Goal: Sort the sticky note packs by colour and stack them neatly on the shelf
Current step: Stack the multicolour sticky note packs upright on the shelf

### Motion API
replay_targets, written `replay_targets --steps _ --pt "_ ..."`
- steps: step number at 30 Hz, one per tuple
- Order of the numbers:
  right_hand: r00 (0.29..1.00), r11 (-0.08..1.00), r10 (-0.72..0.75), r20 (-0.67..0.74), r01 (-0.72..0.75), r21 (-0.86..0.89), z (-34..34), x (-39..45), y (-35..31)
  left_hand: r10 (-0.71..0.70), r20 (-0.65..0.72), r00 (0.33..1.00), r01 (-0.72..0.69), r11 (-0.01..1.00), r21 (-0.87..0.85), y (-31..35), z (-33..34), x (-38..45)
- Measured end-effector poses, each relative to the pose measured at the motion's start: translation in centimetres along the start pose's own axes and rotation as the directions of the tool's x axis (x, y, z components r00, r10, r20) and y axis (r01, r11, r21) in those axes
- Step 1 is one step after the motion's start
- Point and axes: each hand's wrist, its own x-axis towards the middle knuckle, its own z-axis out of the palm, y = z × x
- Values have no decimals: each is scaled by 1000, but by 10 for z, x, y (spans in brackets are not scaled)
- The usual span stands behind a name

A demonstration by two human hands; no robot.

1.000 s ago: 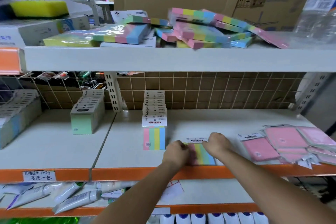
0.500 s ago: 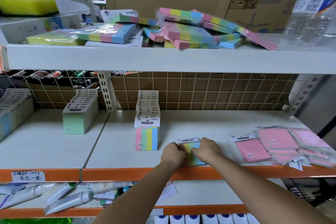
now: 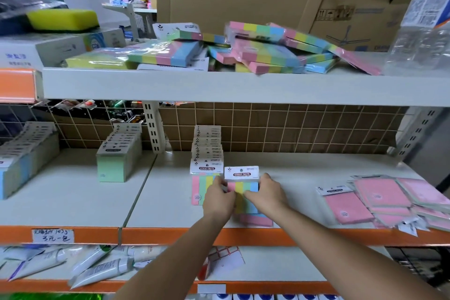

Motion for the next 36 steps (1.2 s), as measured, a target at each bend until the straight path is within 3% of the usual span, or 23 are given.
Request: replay_targets --steps 15,30,36 --pt "987 988 -150 50 151 -10 62 -1 -55 19 -123 992 0 989 149 -49 -62 28" --pt "985 974 -173 -9 169 -148 70 -2 -60 129 -160 979 -92 971 220 -56 -67 34" --pt "992 955 -113 59 125 -269 73 -6 -54 48 -46 998 -24 907 421 -63 -69 33"
